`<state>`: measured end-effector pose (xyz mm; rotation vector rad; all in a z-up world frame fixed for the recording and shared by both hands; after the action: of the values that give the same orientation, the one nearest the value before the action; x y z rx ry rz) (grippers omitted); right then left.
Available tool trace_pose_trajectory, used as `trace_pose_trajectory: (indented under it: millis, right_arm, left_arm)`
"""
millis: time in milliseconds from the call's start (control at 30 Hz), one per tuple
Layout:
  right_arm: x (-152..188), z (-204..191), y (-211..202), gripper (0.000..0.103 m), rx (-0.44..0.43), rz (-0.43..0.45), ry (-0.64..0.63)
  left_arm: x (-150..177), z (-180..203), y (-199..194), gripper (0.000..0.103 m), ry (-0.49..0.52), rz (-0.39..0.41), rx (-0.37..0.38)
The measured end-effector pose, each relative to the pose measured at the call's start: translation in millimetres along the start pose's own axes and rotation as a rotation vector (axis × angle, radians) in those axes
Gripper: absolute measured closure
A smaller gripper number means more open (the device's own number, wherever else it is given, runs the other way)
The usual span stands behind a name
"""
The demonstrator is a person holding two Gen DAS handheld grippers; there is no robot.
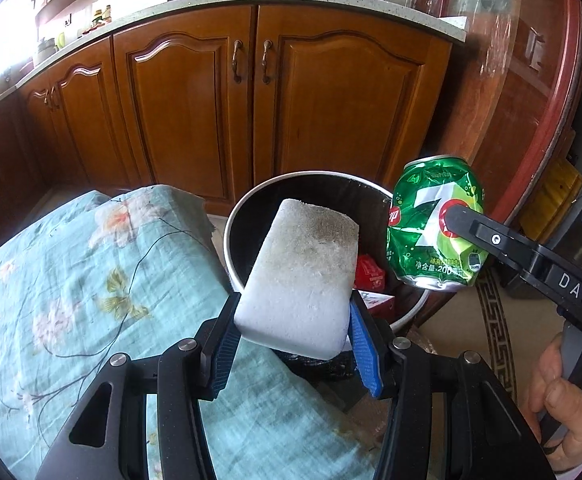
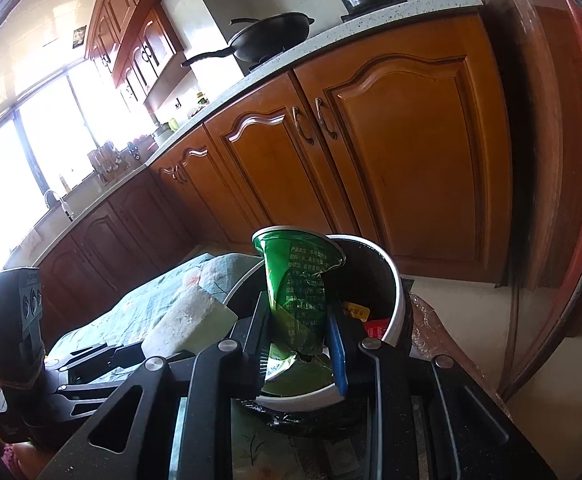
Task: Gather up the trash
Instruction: 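Carry the foam block and can over the bin and open both tools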
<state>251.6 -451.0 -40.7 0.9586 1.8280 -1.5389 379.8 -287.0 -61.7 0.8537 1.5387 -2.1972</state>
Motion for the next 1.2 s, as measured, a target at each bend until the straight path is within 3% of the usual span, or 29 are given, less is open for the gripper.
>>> trace_pose_trajectory:
  millis: [1200]
  right_arm:
    - [-7.6,23.8,47.4,0.078,0.029,-0.1,-0.004]
  left_arm:
    - [-33.7,20.1,52.2,0.053,0.024,-0.069,-0.052]
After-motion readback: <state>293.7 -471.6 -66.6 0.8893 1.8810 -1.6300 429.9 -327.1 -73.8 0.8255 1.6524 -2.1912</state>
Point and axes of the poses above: each gripper's, at about its wrist camera, not at the fingertips, and y roughly the way its jaws point, z to its right, x to its underside, the point moved 3 cm from there along y, roughly the way its jaws point, and after that the axes turned 13 degrees about -y, right-handed, at the moved point
